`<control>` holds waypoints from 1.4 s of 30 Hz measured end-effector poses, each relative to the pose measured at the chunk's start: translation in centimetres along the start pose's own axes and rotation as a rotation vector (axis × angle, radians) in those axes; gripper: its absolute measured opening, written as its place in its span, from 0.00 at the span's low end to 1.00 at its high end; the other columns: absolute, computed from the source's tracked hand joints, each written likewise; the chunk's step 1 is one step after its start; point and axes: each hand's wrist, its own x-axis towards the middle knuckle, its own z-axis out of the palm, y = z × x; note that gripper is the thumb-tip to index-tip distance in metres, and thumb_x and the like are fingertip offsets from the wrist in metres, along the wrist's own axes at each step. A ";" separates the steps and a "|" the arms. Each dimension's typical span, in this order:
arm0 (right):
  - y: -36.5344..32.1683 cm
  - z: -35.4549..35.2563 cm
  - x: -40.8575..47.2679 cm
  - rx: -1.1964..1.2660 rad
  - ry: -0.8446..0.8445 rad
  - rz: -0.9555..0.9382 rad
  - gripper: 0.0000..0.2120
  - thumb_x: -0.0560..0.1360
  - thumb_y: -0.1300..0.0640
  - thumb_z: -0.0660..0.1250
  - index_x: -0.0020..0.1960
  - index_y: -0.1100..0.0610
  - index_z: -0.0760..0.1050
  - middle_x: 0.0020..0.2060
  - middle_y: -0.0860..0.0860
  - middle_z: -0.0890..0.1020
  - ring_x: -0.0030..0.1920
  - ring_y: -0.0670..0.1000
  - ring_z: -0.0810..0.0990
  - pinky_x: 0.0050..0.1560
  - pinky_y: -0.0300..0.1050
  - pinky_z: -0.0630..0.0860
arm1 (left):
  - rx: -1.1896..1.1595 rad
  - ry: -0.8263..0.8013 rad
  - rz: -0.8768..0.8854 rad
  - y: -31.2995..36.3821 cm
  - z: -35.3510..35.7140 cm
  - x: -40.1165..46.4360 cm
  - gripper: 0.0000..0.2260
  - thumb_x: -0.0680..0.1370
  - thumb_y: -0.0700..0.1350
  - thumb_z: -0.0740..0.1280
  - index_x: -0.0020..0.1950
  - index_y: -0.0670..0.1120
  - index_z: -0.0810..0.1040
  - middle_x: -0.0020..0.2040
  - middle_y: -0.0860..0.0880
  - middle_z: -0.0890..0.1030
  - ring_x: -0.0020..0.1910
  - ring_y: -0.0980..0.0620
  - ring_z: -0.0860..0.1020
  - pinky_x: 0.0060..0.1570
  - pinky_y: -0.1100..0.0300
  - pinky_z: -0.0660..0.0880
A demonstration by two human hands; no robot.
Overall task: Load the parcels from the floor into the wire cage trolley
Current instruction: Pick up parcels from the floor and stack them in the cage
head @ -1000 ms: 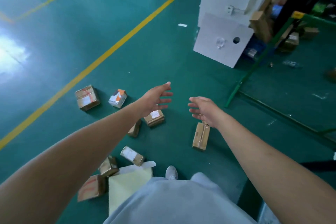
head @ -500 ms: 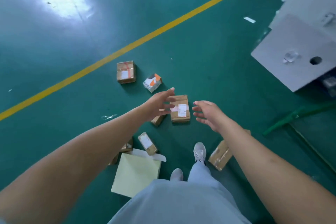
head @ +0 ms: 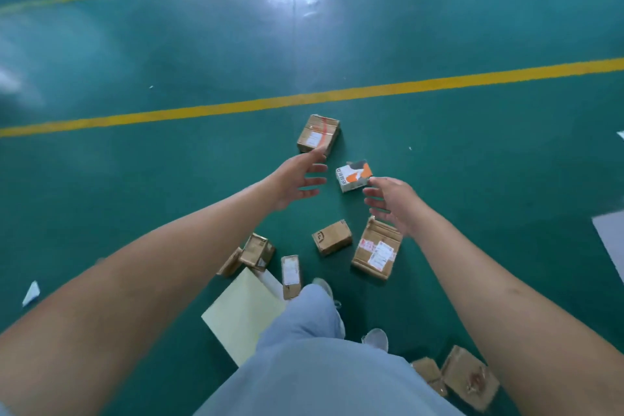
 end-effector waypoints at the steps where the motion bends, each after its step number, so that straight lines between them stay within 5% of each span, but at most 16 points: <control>1: -1.0 0.8 1.4 -0.031 -0.021 0.009 0.15 0.81 0.50 0.66 0.65 0.55 0.76 0.56 0.54 0.84 0.55 0.54 0.83 0.52 0.49 0.80 | -0.037 0.027 0.005 0.4 -1.0 0.7 0.21 0.81 0.61 0.65 0.68 0.49 0.76 0.64 0.48 0.80 0.59 0.47 0.81 0.64 0.47 0.78; 11: -10.5 8.8 14.8 -0.198 -0.103 0.063 0.15 0.82 0.50 0.67 0.65 0.56 0.77 0.58 0.55 0.84 0.57 0.55 0.83 0.55 0.49 0.81 | -0.210 0.119 -0.006 4.4 -11.4 11.2 0.23 0.81 0.61 0.65 0.69 0.49 0.76 0.63 0.48 0.80 0.60 0.47 0.81 0.59 0.50 0.80; 15: -14.3 13.6 23.8 -0.252 -0.098 0.089 0.14 0.82 0.51 0.66 0.64 0.57 0.77 0.59 0.56 0.83 0.52 0.54 0.82 0.56 0.51 0.80 | -0.253 0.130 -0.074 6.1 -17.8 21.1 0.19 0.80 0.62 0.66 0.64 0.51 0.77 0.62 0.49 0.80 0.57 0.47 0.81 0.61 0.49 0.79; 20: -22.0 19.7 36.0 -0.302 -0.037 0.151 0.10 0.83 0.50 0.65 0.60 0.55 0.78 0.58 0.55 0.83 0.55 0.55 0.82 0.64 0.55 0.79 | -0.196 0.104 -0.158 11.5 -26.8 33.9 0.21 0.80 0.62 0.66 0.66 0.49 0.76 0.61 0.49 0.79 0.58 0.47 0.80 0.59 0.49 0.78; 25: -28.9 23.0 44.9 -0.402 0.007 0.180 0.10 0.83 0.50 0.64 0.61 0.53 0.77 0.57 0.52 0.82 0.58 0.54 0.81 0.60 0.52 0.78 | -0.223 0.142 -0.200 16.1 -33.1 43.0 0.23 0.81 0.62 0.66 0.69 0.49 0.75 0.61 0.49 0.79 0.58 0.48 0.79 0.56 0.51 0.78; 37: -38.1 22.3 62.8 -0.637 0.009 0.219 0.10 0.84 0.51 0.63 0.61 0.55 0.76 0.60 0.54 0.81 0.59 0.55 0.79 0.59 0.53 0.76 | -0.275 0.176 -0.367 19.3 -35.6 57.6 0.27 0.80 0.64 0.65 0.73 0.50 0.72 0.65 0.49 0.78 0.59 0.48 0.79 0.55 0.52 0.78; 42: -41.8 20.3 72.4 -0.783 -0.090 0.254 0.09 0.84 0.51 0.62 0.59 0.54 0.76 0.60 0.55 0.81 0.61 0.57 0.79 0.60 0.54 0.76 | -0.315 0.313 -0.370 22.7 -35.0 65.5 0.25 0.81 0.63 0.64 0.73 0.51 0.71 0.66 0.50 0.77 0.61 0.48 0.78 0.61 0.49 0.78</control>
